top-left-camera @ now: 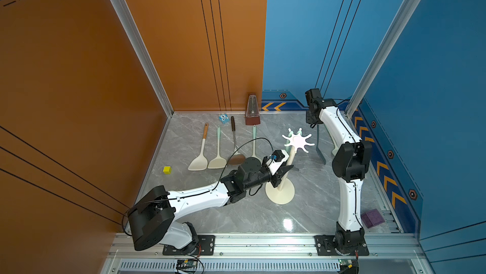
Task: Take the spatula off the kitchen utensil rack
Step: Place the spatula at the center of the board.
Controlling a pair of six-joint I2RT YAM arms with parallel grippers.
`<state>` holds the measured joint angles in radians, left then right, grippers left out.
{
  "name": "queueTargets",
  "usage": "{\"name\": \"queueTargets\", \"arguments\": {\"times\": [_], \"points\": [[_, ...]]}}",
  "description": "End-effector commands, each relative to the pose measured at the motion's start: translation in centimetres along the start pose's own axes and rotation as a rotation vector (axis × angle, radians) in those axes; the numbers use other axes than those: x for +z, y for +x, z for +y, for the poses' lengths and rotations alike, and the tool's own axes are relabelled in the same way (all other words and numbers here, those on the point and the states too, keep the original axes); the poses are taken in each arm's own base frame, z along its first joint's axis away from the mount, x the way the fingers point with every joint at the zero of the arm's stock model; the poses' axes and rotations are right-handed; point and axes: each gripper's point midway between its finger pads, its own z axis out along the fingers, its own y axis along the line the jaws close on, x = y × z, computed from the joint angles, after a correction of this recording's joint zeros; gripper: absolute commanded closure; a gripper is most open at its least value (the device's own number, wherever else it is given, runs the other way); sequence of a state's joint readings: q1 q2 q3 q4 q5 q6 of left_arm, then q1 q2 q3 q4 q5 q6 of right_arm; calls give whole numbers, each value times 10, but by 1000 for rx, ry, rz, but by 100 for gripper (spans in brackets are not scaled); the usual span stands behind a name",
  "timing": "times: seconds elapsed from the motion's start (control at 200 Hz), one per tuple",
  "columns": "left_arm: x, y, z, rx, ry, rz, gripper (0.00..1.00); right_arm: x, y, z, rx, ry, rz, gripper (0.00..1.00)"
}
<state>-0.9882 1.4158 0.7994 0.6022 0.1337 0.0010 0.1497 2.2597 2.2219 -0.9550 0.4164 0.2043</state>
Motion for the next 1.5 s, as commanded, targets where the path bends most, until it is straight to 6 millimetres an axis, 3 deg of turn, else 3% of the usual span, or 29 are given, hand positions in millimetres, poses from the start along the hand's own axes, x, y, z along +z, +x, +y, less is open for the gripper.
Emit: {"name": "queueTargets", "arguments": {"times": [0.0, 0.285, 0.731, 1.246, 1.491], "points": [[-2, 75, -14, 2, 47, 233, 84, 19, 7, 2, 22, -5, 48, 100], [-3, 73, -11, 0, 37, 230, 84, 68, 6, 15, 40, -22, 78, 100], [0, 73, -11, -12, 43, 231, 84, 122, 41, 28, 98, -143, 218, 100], [-3, 76, -9, -16, 33, 237, 84, 136, 59, 39, 105, -194, 297, 100], [-3, 77, -9, -18, 35, 239, 84, 134, 69, 48, 104, -241, 338, 84]]}}
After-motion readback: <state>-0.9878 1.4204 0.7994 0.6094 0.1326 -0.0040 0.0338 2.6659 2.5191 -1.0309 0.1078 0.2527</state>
